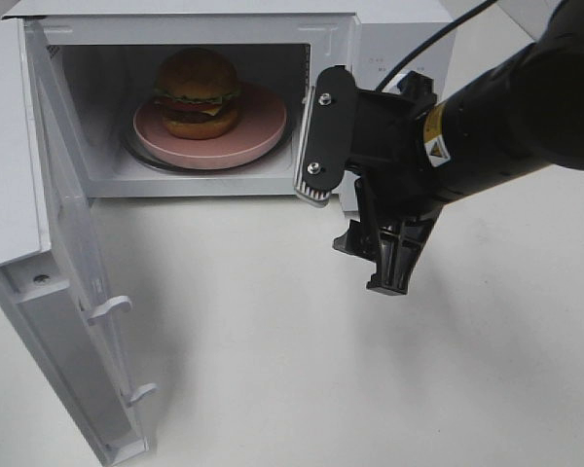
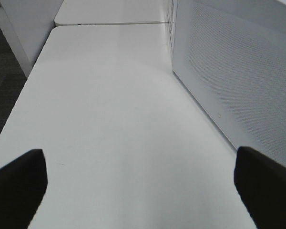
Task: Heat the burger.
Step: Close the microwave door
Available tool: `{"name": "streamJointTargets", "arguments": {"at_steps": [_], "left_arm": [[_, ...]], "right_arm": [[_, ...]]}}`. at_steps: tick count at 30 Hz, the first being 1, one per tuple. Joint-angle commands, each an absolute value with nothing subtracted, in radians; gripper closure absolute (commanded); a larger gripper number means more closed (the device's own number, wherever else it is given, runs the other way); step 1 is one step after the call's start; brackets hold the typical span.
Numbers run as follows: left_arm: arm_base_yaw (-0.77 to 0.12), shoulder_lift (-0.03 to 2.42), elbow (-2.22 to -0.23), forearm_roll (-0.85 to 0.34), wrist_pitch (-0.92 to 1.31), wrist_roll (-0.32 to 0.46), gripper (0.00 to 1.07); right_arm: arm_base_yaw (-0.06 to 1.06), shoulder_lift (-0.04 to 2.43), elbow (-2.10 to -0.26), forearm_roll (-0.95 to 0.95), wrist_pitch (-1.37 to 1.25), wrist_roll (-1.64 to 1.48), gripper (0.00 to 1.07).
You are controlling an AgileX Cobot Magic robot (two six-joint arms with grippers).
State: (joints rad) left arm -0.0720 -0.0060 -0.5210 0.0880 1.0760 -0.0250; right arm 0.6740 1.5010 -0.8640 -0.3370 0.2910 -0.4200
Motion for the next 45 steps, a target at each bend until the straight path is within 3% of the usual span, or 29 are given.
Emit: {"name": "streamJointTargets", "arguments": {"at_steps": [1, 13, 29, 41, 45], "left_arm": [[-0.071, -0.021, -0.518, 0.089, 1.063, -0.024, 0.07], [-0.071, -0.021, -0.518, 0.089, 1.063, -0.024, 0.07], [-0.071, -0.021, -0.518, 0.089, 1.063, -0.024, 0.07], [-0.071, -0.021, -0.518, 0.089, 1.063, -0.024, 0.07], [-0.071, -0.021, -0.518, 0.089, 1.063, -0.024, 0.07]], "right_arm": [[0.678, 1.449, -0.83, -0.338, 0.314, -0.324, 0.31], [0.678, 1.183, -0.743, -0.311, 0.651, 0.069, 0.31], [0.678, 0.945, -0.743, -0.175, 1.08, 0.122, 0.31], [0.678, 0.722, -0.743, -0.175, 1.216, 0.151, 0.31], [0.625, 0.612, -0.74, -0.17, 1.217, 0.151, 0.31]]}}
